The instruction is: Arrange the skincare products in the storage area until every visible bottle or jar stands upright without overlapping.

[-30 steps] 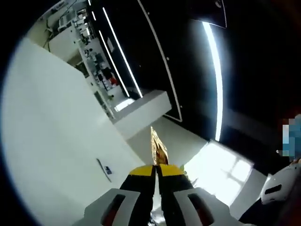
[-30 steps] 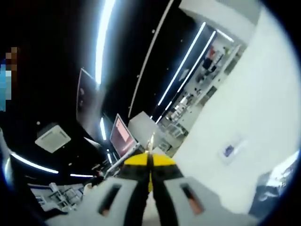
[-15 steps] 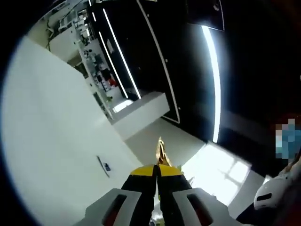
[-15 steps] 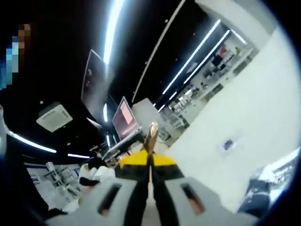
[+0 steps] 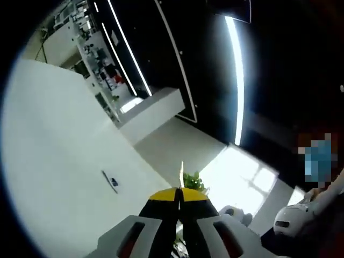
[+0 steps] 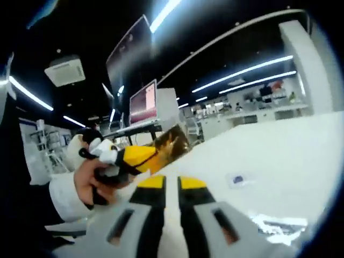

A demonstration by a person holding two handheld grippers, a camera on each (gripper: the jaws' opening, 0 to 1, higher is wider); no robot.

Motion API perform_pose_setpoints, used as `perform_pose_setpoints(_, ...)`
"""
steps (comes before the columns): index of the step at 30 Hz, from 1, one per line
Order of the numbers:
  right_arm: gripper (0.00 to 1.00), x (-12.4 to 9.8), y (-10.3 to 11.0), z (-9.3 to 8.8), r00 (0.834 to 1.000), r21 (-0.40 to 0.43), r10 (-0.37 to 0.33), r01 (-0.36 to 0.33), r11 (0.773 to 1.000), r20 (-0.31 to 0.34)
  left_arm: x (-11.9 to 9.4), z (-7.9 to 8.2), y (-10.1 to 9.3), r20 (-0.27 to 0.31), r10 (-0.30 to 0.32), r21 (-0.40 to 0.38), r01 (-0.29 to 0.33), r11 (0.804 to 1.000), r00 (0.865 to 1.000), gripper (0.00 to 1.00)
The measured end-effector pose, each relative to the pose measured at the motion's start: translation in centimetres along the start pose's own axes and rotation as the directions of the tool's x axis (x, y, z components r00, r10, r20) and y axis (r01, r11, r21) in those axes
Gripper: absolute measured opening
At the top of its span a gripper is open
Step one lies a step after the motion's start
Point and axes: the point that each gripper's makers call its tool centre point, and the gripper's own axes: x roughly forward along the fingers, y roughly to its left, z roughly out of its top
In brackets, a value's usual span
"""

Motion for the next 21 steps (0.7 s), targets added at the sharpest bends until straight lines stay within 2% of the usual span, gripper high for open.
perform_pose_setpoints(3, 0.13, -0.8, -0.3, 0.3, 1.0, 0.001, 0.003, -0.003, 1.0, 0.007, 0.0, -0.9, 0.0, -0.055, 0.007, 0.024, -0.006, 1.0, 0.998, 0.0)
perform_pose_setpoints(8, 0.17, -1.8, -0.4, 0.2, 1.0, 0.021, 0.017, -0.017, 1.0, 0.014, -0.2, -1.2, -0.5, -0.077, -0.009, -0.002, 0.009, 1.0, 0.997, 0.0)
perform_pose_setpoints(10, 0.17, -2.3, -0.5, 0.1, 1.0, 0.028, 0.016, -0.017, 0.999, 0.016, -0.4, -1.6, -0.7, -0.105, -0.018, -0.011, 0.017, 1.0, 0.994, 0.0)
perform_pose_setpoints(12, 0.18, -2.6, -0.2, 0.3, 0.999, 0.018, 0.036, -0.036, 0.999, 0.021, -0.6, -2.6, -0.5, -0.174, -0.007, 0.011, 0.009, 1.0, 0.985, 0.0)
perform_pose_setpoints(14, 0.19, -2.6, 0.1, 0.3, 0.998, 0.016, 0.056, -0.057, 0.998, 0.024, -0.7, -4.1, -0.3, -0.255, 0.016, 0.044, -0.005, 0.999, 0.967, 0.0)
perform_pose_setpoints(17, 0.19, -2.6, 0.1, -0.5, 0.998, 0.021, 0.059, -0.059, 0.998, -0.014, -0.4, -4.7, -0.7, -0.279, -0.012, 0.025, 0.019, 0.999, 0.96, 0.0)
perform_pose_setpoints(19, 0.18, -2.8, 0.1, -1.0, 0.998, 0.028, 0.062, -0.062, 0.998, -0.025, -0.4, -5.5, -1.2, -0.31, -0.041, 0.008, 0.046, 0.999, 0.95, 0.0)
perform_pose_setpoints(21, 0.17, -2.9, 0.3, -1.3, 0.996, 0.029, 0.076, -0.075, 0.997, -0.037, -0.5, -6.4, -1.2, -0.356, -0.041, 0.017, 0.05, 0.999, 0.934, 0.0)
